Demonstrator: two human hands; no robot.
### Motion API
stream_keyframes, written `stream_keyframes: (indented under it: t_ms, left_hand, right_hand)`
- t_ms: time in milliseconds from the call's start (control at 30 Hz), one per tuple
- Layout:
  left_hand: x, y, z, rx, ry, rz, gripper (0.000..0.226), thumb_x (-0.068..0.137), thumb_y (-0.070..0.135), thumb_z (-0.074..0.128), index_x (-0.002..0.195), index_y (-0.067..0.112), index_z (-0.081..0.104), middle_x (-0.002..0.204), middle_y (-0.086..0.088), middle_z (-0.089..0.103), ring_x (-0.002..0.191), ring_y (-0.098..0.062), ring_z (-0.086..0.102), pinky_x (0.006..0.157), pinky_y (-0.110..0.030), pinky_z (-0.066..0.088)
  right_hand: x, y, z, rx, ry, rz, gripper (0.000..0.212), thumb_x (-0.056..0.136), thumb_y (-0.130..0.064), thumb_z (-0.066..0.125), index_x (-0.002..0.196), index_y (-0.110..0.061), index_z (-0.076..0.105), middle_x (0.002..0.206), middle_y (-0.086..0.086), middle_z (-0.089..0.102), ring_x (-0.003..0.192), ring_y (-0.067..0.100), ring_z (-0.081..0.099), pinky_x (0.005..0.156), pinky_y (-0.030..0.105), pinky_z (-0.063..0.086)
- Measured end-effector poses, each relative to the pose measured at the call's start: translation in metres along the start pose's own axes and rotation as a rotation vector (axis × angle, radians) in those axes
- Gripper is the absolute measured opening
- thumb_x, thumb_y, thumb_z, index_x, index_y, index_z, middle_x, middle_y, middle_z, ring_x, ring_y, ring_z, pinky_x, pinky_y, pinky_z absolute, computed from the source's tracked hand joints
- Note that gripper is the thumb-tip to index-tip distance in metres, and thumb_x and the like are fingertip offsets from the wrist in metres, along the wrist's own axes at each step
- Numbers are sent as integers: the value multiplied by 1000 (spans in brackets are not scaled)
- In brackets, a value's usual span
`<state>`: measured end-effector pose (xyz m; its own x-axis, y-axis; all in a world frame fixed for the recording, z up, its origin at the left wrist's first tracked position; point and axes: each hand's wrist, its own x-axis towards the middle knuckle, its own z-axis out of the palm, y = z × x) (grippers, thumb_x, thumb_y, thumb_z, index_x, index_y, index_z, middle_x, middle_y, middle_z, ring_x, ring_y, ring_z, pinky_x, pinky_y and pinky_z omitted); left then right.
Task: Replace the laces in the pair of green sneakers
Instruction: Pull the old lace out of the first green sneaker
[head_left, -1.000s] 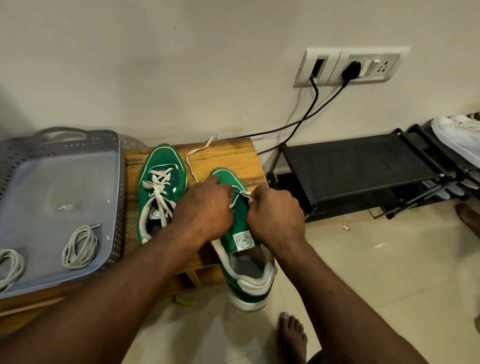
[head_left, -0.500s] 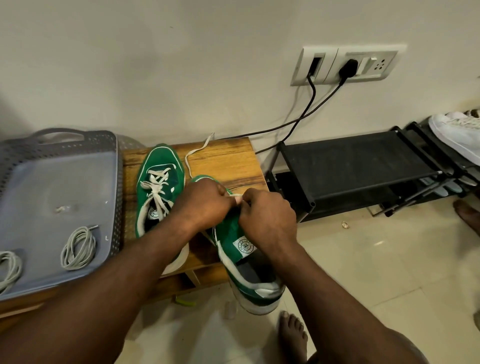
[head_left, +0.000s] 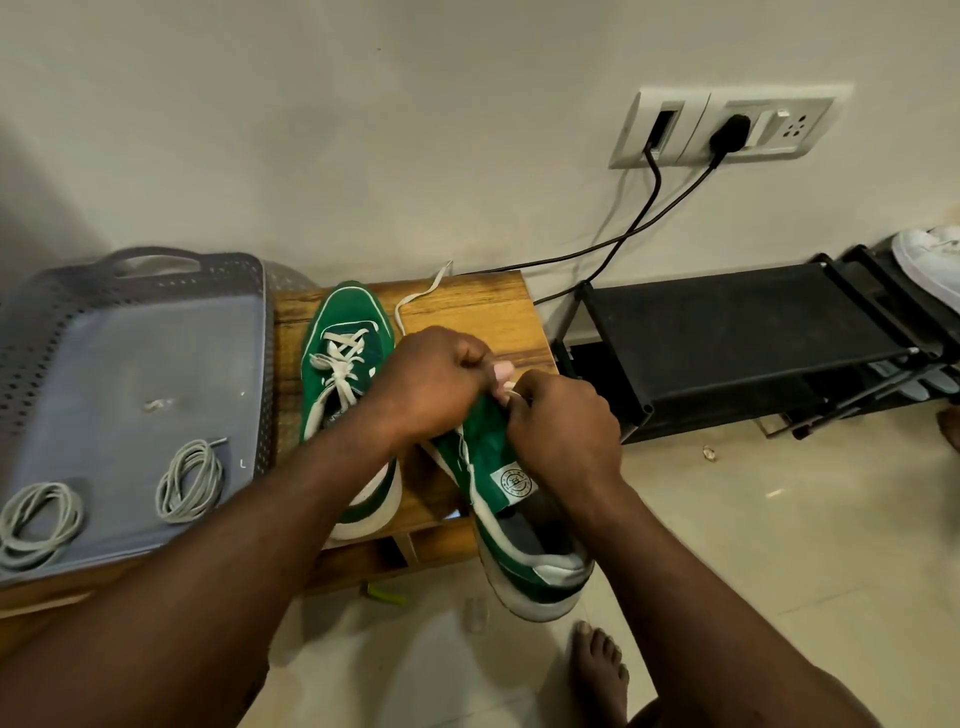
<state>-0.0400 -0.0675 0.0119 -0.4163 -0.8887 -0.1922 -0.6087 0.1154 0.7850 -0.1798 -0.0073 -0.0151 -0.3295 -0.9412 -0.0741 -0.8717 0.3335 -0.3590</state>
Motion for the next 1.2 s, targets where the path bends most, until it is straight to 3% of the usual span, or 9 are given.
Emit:
stream_keyframes:
  t_ms: [100, 267, 467, 633, 700, 867, 1000, 1133, 1200]
  left_hand:
    - [-4, 10, -9, -271, -24, -17, 31, 100, 29, 68, 75, 12, 76, 56, 6, 63, 51, -9, 56, 61, -29, 44]
    - [0, 1, -4, 307, -46, -123, 26, 100, 32, 68, 74, 27, 74, 83, 6, 75, 79, -12, 69, 68, -29, 54]
    - [-2, 11, -18, -359, -44, -23, 23, 103, 33, 64, 85, 20, 74, 66, 6, 61, 60, -10, 54, 64, -31, 44]
    - [-1, -1, -9, 646, 1, -123, 31, 92, 54, 72, 107, 26, 73, 97, 0, 70, 91, -22, 66, 81, -39, 57]
    - [-2, -2, -6, 709, 64, -62, 26, 96, 48, 69, 110, 28, 77, 98, -2, 72, 92, -24, 66, 80, -39, 57]
    - [4, -3, -10, 392, 61, 134, 21, 100, 43, 65, 104, 28, 79, 103, 9, 65, 100, -16, 62, 88, -40, 51]
    - [-1, -1, -4, -20, 45, 55, 29, 106, 34, 59, 87, 23, 78, 102, 8, 78, 101, -16, 70, 98, -41, 53]
    - [-4, 21, -16, -780, 134, -25, 29, 107, 21, 54, 83, 9, 65, 66, -2, 64, 60, -17, 60, 63, -35, 54]
    - [0, 17, -19, -488, 263, -65, 28, 104, 28, 59, 83, 9, 61, 65, -1, 55, 55, -15, 49, 58, -32, 43]
  right_hand:
    - [4, 6, -2, -2, 13, 25, 24, 99, -43, 58, 99, -21, 69, 92, 4, 70, 86, 31, 67, 75, 45, 60]
    - [0, -1, 2, 0, 7, -15, 24, 100, -45, 59, 102, -24, 71, 91, 1, 70, 86, 25, 67, 76, 45, 61]
    - [3, 0, -1, -13, 6, 7, 26, 101, -47, 58, 103, -24, 70, 96, 2, 71, 88, 26, 67, 77, 43, 59]
    - [2, -1, 1, -13, -4, -10, 25, 102, -46, 58, 104, -24, 71, 95, 1, 70, 87, 26, 67, 76, 43, 60]
    - [2, -2, 2, -16, 1, -10, 25, 102, -46, 58, 104, -25, 71, 94, 1, 70, 86, 25, 67, 76, 44, 61]
    - [2, -2, 3, -14, 7, 0, 22, 102, -43, 59, 103, -24, 70, 92, -1, 70, 83, 21, 66, 75, 43, 61]
    - [3, 0, 5, -17, 17, 7, 22, 102, -43, 59, 100, -25, 69, 90, -2, 69, 82, 21, 66, 74, 42, 60]
    - [4, 3, 4, 7, 35, 31, 25, 100, -45, 58, 95, -23, 69, 88, 0, 70, 81, 26, 67, 75, 45, 61]
    - [5, 4, 4, 21, 24, 32, 27, 100, -46, 58, 96, -23, 71, 89, -1, 70, 82, 25, 68, 75, 45, 61]
